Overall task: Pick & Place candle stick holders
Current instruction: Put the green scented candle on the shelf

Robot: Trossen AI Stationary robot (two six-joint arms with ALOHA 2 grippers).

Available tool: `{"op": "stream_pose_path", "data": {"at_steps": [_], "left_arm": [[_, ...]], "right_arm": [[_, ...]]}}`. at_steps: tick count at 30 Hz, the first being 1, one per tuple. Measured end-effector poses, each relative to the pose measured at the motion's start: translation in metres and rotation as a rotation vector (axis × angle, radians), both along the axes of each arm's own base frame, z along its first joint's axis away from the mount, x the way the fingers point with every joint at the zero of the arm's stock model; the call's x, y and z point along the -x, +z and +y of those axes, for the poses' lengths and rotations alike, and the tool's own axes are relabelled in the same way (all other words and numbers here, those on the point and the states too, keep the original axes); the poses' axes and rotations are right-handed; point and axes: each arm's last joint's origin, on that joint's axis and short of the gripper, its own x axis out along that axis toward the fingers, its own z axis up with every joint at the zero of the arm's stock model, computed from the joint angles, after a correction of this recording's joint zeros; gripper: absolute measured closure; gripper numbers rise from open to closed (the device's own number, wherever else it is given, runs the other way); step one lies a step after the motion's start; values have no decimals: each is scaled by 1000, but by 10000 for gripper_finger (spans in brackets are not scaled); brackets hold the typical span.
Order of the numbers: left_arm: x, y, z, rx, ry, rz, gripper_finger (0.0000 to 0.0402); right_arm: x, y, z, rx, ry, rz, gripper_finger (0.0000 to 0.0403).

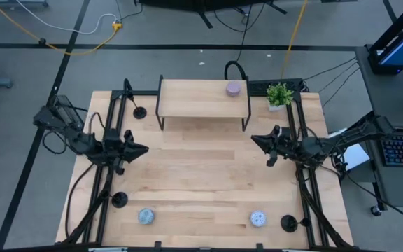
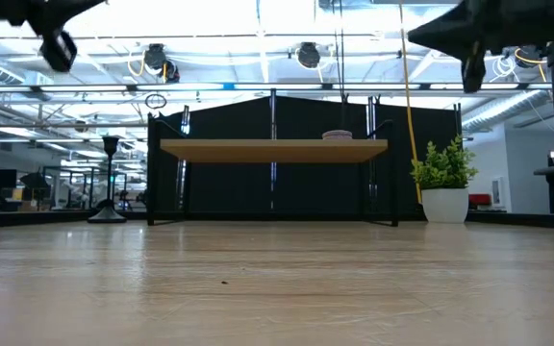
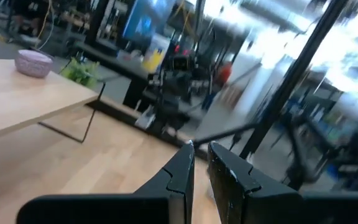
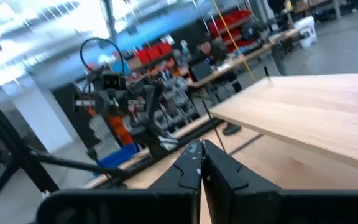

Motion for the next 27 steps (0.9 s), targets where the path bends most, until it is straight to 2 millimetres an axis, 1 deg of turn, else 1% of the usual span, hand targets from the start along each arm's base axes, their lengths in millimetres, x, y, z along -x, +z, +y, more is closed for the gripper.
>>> {"op": "stream_pose_path", "data": {"at_steps": [4,8,11,13,17,21,24,27], "left_arm": [[-22,25,-13,-73,14,161,351],[-44,48,-26,-97,20,325,351],[-57,62,-36,-81,2,430,351],[-65,68,-42,-66,-22,513,351],[-79,75,-53,-3,-54,700,351],[-90,75,-64,114,-91,898,351],[-99,69,-74,215,-138,1040,351],[-106,59,-83,318,-179,1160,351]], "right_arm": [[11,-16,-2,-17,7,-98,402],[18,-30,-5,-27,7,-132,402],[22,-37,-6,-31,8,-137,402],[22,-36,-6,-40,8,-155,402],[23,-36,-6,-38,9,-157,402],[23,-36,-6,-33,10,-154,402],[23,-36,-6,-33,11,-154,402],[23,-36,-6,-33,11,-153,402]]}}
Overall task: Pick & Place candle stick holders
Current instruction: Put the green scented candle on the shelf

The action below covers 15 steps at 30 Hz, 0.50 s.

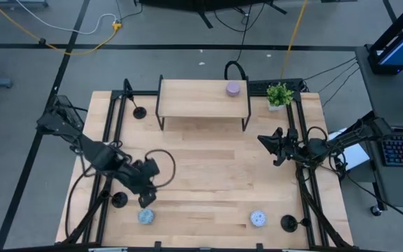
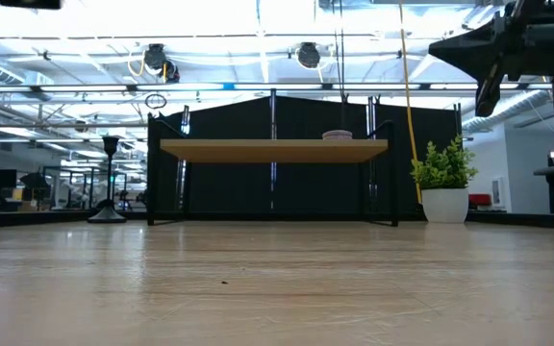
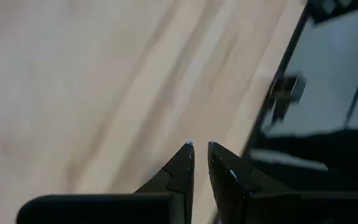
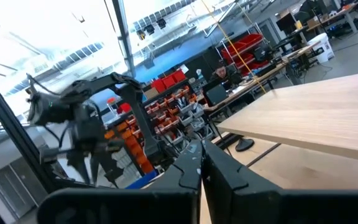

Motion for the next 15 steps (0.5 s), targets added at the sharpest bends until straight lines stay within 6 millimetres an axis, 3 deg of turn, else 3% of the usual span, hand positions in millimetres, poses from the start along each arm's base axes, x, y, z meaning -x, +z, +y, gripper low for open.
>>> {"op": "stream_pose_path", "data": {"at_steps": [6,15], "left_arm": [[-6,-21,-14,94,23,206,351],[-8,-34,-33,68,-7,235,350]], "right_arm": [[0,0,0,0,0,1,402],[0,-1,0,17,-3,13,402]]}}
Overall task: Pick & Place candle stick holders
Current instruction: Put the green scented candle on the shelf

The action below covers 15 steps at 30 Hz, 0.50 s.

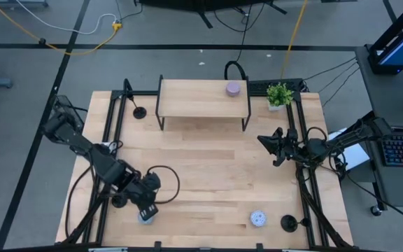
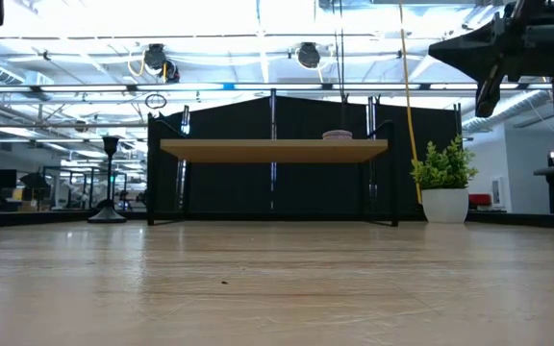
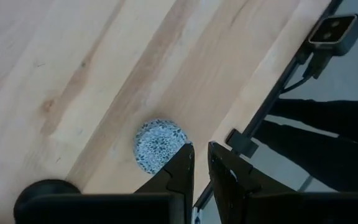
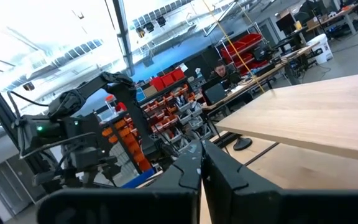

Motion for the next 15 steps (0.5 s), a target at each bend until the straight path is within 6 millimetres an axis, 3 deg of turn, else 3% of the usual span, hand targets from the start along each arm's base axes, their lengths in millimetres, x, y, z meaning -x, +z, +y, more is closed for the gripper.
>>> {"op": "stream_pose_path", "data": {"at_steps": [15], "left_arm": [[-2,-7,-7,-49,48,-14,350]], "right_arm": [[-2,-6,0,50,-7,78,402]]}}
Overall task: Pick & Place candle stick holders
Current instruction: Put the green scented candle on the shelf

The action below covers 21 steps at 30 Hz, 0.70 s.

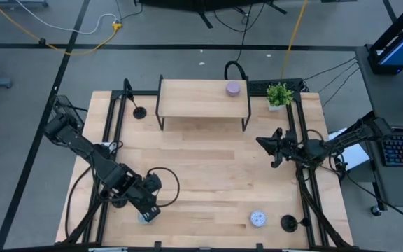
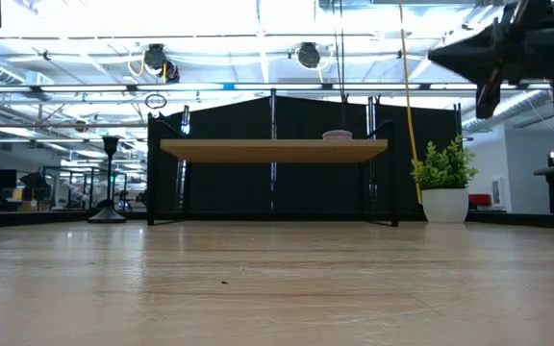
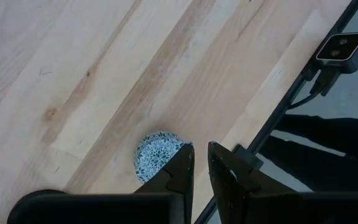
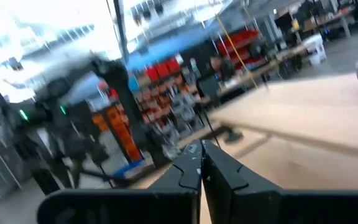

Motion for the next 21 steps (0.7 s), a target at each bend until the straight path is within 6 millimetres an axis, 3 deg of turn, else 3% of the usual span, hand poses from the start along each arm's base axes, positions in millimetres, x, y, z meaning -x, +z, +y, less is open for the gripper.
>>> {"op": "stream_pose_path", "data": {"at_steps": [12,21], "left_arm": [[0,0,-1,1,-1,0,347],[0,0,0,7,20,6,276]], "right_arm": [[-1,-33,0,47,0,325,402],[-1,-34,0,200,1,384,403]]}}
